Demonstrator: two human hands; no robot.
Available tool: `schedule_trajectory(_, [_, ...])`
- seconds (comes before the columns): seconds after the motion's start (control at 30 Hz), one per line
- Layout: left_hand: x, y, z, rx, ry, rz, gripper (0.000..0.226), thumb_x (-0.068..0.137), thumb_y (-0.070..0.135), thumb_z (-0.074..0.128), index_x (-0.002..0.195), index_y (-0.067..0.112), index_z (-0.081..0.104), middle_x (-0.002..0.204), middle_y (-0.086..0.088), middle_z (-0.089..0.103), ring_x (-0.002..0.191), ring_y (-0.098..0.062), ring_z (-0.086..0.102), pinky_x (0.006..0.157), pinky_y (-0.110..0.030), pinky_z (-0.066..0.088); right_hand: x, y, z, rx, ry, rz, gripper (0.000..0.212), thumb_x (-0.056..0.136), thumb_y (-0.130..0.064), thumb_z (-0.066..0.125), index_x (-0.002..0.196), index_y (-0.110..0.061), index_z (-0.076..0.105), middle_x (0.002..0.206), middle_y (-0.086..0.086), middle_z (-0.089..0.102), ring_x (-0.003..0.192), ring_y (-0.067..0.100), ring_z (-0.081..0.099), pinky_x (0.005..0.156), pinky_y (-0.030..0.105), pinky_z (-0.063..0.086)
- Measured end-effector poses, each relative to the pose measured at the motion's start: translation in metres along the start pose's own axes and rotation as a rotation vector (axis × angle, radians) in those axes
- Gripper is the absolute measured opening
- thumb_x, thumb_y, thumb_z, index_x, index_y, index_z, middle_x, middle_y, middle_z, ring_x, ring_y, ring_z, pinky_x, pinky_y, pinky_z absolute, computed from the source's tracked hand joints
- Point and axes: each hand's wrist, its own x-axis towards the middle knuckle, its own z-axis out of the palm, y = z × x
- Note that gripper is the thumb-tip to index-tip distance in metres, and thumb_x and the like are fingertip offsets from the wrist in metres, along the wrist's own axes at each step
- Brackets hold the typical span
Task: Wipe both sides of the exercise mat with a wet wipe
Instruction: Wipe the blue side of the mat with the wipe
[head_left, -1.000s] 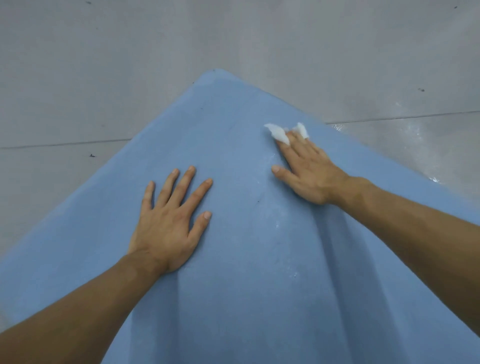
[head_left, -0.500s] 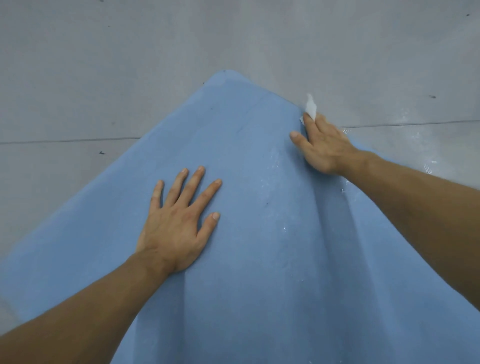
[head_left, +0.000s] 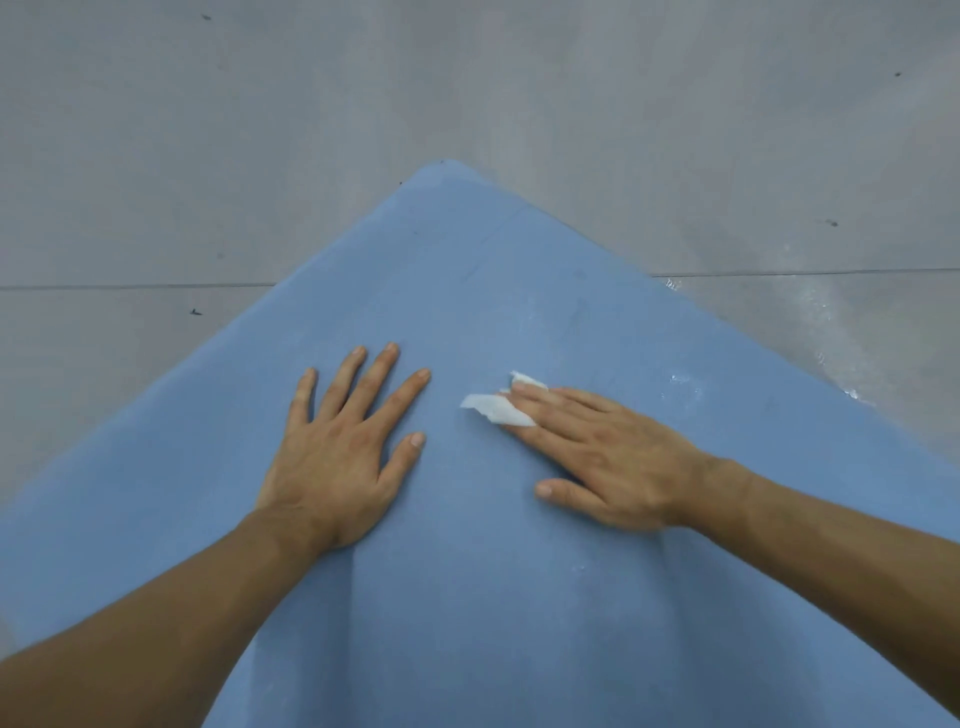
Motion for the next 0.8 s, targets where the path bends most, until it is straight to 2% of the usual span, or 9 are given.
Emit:
schedule_trajectory(0.1, [0.001,0.000,-0.001,0.005,-0.007,-0.007,0.063,0.101,0.062,0.012,0.162,0.048,0.003,0.172,0.016,-0.008,0.159,-0.013,-0.009,0.127,-0.054,0.000,0.004,0.044,-0.006,0.045,0.067,0.346,0.080,0.100,-0.068,0.009,0.167,-0.026,0.002,0.175,0.001,0.007,0.160,0.011,-0.002,0.126,0.026,-0.004])
schedule_trajectory(0.2, [0.000,-0.001,-0.001,0.001,-0.006,-0.006,0.063,0.101,0.062,0.013,0.162,0.048,0.003,0.172,0.016,-0.009,0.159,-0.013,-0.010,0.127,-0.054,-0.001,0.001,0.092,-0.016,0.136,0.167,0.727,0.071,0.106,-0.060,0.022,0.165,-0.021,0.019,0.170,0.006,0.019,0.155,0.026,0.021,0.124,0.038,0.013])
schedule_trajectory(0.23, [0.000,-0.001,-0.001,-0.002,-0.003,-0.005,0.063,0.101,0.062,0.014,0.162,0.048,0.004,0.172,0.016,-0.008,0.159,-0.013,-0.009,0.127,-0.054,0.000,0.001,0.102,-0.020,0.191,0.172,0.790,0.066,0.108,-0.056,0.026,0.164,-0.021,0.021,0.168,0.004,0.021,0.153,0.027,0.025,0.122,0.040,0.018])
schedule_trajectory(0.3, [0.000,-0.001,-0.001,0.000,0.000,-0.003,0.063,0.102,0.062,0.014,0.162,0.048,0.005,0.172,0.016,-0.007,0.159,-0.013,-0.008,0.127,-0.054,0.000,0.006,0.111,-0.024,0.285,0.147,0.827,0.069,0.107,-0.058,0.027,0.165,-0.021,0.017,0.170,-0.002,0.015,0.155,0.021,0.019,0.124,0.041,0.019])
schedule_trajectory(0.43, [0.001,-0.001,0.000,-0.001,-0.004,-0.004,0.063,0.102,0.062,0.014,0.162,0.049,0.003,0.172,0.016,-0.008,0.159,-0.013,-0.009,0.127,-0.054,0.001,0.036,0.094,-0.027,0.375,0.110,0.756,0.080,0.104,-0.068,0.027,0.167,-0.030,-0.004,0.174,-0.009,-0.004,0.160,0.012,-0.001,0.128,0.038,0.006])
schedule_trajectory(0.5, [0.001,0.000,-0.001,-0.001,-0.006,-0.002,0.063,0.102,0.062,0.014,0.162,0.048,0.004,0.172,0.016,-0.007,0.159,-0.013,-0.008,0.127,-0.054,0.001,0.048,0.073,-0.023,0.317,0.064,0.623,0.081,0.104,-0.068,0.027,0.166,-0.030,-0.009,0.175,-0.004,-0.008,0.160,0.011,-0.010,0.128,0.036,-0.001])
schedule_trajectory(0.6, [0.001,-0.001,-0.002,0.000,-0.010,-0.005,0.064,0.101,0.062,0.013,0.162,0.048,0.004,0.172,0.016,-0.007,0.159,-0.013,-0.008,0.127,-0.054,0.000,0.043,0.033,-0.011,0.198,0.055,0.350,0.081,0.103,-0.070,0.021,0.165,-0.031,-0.014,0.175,-0.004,-0.009,0.158,0.009,-0.016,0.129,0.037,-0.003])
schedule_trajectory(0.73, [0.001,0.000,-0.001,0.004,-0.010,-0.005,0.064,0.101,0.063,0.012,0.162,0.048,0.002,0.172,0.016,-0.010,0.159,-0.013,-0.010,0.127,-0.054,-0.001,0.002,0.001,-0.002,0.078,0.009,0.011,0.077,0.106,-0.064,0.020,0.167,-0.024,-0.003,0.175,-0.002,-0.002,0.159,0.011,-0.013,0.129,0.032,-0.003])
schedule_trajectory(0.8, [0.001,0.000,-0.001,0.000,-0.006,-0.002,0.063,0.101,0.062,0.012,0.162,0.048,0.003,0.172,0.016,-0.009,0.159,-0.013,-0.010,0.127,-0.054,0.000,-0.011,0.004,-0.001,0.048,0.026,-0.054,0.075,0.108,-0.061,0.024,0.168,-0.020,0.006,0.174,0.000,0.005,0.161,0.012,-0.005,0.129,0.032,0.002])
